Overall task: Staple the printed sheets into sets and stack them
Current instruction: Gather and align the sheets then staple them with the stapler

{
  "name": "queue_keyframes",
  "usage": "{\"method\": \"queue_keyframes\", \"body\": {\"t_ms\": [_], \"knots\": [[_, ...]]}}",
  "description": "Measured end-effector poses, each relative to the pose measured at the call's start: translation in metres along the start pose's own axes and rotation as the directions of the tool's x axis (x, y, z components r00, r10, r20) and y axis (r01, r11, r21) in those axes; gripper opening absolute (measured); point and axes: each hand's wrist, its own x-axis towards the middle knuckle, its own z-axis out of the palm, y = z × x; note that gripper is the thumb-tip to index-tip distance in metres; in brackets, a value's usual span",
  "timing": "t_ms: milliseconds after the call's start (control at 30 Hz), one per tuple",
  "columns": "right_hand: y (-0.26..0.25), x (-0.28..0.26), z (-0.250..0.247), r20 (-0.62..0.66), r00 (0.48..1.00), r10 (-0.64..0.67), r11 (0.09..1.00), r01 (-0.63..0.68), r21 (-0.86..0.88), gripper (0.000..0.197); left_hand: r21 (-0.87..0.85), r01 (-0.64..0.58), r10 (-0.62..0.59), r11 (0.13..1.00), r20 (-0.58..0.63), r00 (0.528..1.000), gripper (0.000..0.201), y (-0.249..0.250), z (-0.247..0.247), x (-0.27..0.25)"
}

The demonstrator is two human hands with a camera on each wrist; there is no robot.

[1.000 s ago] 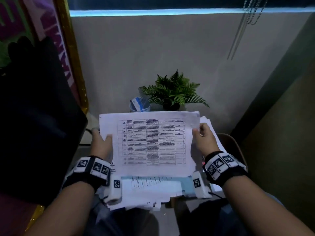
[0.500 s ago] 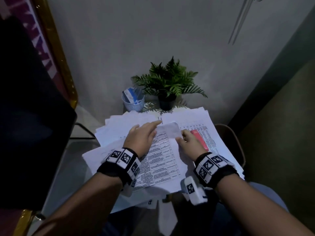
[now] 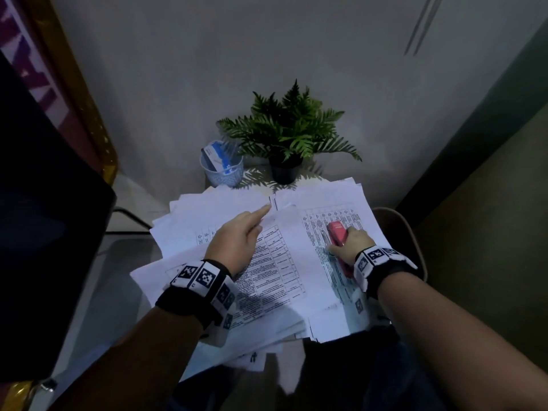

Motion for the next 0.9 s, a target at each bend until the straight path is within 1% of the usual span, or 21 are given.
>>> {"method": "queue_keyframes", "body": {"t_ms": [67,133,200,267,300,333,400,433,467,500,533,567,600,667,733,833,900], "knots": [[0.0,0.001,0.003,-0.025,1.0,-0.001,1.0,0.0,-0.009,0.052,-0.02,-0.01,0.01,1.0,-0.011,1.0,0.04,0.002,-0.002,-0.002],[-0.002,-0.002,0.001,-0.045,0.998,0.033,0.997,-0.03,0.07,0.047,-0.025,-0.019,0.019,1.0,-0.011,1.0,0.039,0.005,-0.004,-0.005],[-0.005,-0.01,-0.007,-0.076,0.995,0.063,0.976,-0.046,0.211,0.049,-0.023,-0.026,0.026,0.999,-0.014,1.0,0.038,0.008,-0.006,-0.007],[-0.008,-0.022,-0.023,-0.129,0.99,0.057,0.912,0.001,0.411,0.049,-0.03,-0.035,0.034,0.999,-0.022,0.999,0.038,0.011,-0.01,-0.009],[-0.009,-0.028,-0.032,-0.177,0.983,0.048,0.843,0.055,0.535,0.047,-0.037,-0.039,0.038,0.999,-0.028,0.999,0.038,0.014,-0.012,-0.011],[-0.012,-0.035,-0.041,-0.218,0.975,0.052,0.741,0.108,0.662,0.044,-0.044,-0.046,0.044,0.998,-0.036,0.998,0.039,0.017,-0.014,-0.013],[-0.02,-0.049,-0.057,-0.28,0.956,0.088,0.497,0.201,0.844,0.035,-0.05,-0.071,0.069,0.996,-0.052,0.996,0.038,0.024,-0.018,-0.019],[-0.026,-0.055,-0.062,-0.31,0.944,0.116,0.397,0.242,0.885,0.027,-0.049,-0.087,0.084,0.995,-0.057,0.995,0.038,0.028,-0.02,-0.022],[-0.031,-0.062,-0.067,-0.334,0.931,0.149,0.318,0.275,0.907,0.026,-0.046,-0.101,0.098,0.994,-0.06,0.993,0.038,0.031,-0.022,-0.026],[-0.037,-0.068,-0.071,-0.353,0.918,0.181,0.254,0.303,0.918,0.028,-0.043,-0.115,0.112,0.992,-0.064,0.992,0.038,0.036,-0.025,-0.029],[-0.042,-0.075,-0.073,-0.38,0.902,0.205,0.21,0.339,0.917,0.029,-0.04,-0.127,0.124,0.991,-0.069,0.99,0.038,0.039,-0.027,-0.032],[-0.047,-0.081,-0.074,-0.413,0.883,0.222,0.195,0.375,0.906,0.028,-0.036,-0.137,0.135,0.99,-0.073,0.988,0.039,0.043,-0.029,-0.035],[-0.051,-0.088,-0.073,-0.442,0.869,0.222,0.199,0.403,0.893,0.028,-0.033,-0.146,0.143,0.989,-0.077,0.987,0.039,0.047,-0.031,-0.038],[-0.059,-0.104,-0.068,-0.476,0.859,0.187,0.243,0.429,0.87,0.034,-0.026,-0.162,0.159,0.987,-0.082,0.984,0.039,0.054,-0.036,-0.044],[-0.066,-0.119,-0.063,-0.478,0.864,0.157,0.265,0.43,0.863,0.034,-0.019,-0.182,0.179,0.983,-0.095,0.979,0.038,0.06,-0.041,-0.049],[-0.074,-0.138,-0.057,-0.444,0.883,0.153,0.234,0.404,0.885,0.036,-0.022,-0.201,0.197,0.979,-0.121,0.973,0.039,0.068,-0.048,-0.056],[-0.078,-0.145,-0.056,-0.442,0.882,0.166,0.222,0.404,0.888,0.037,-0.018,-0.221,0.217,0.975,-0.133,0.967,0.04,0.073,-0.053,-0.06]]}}
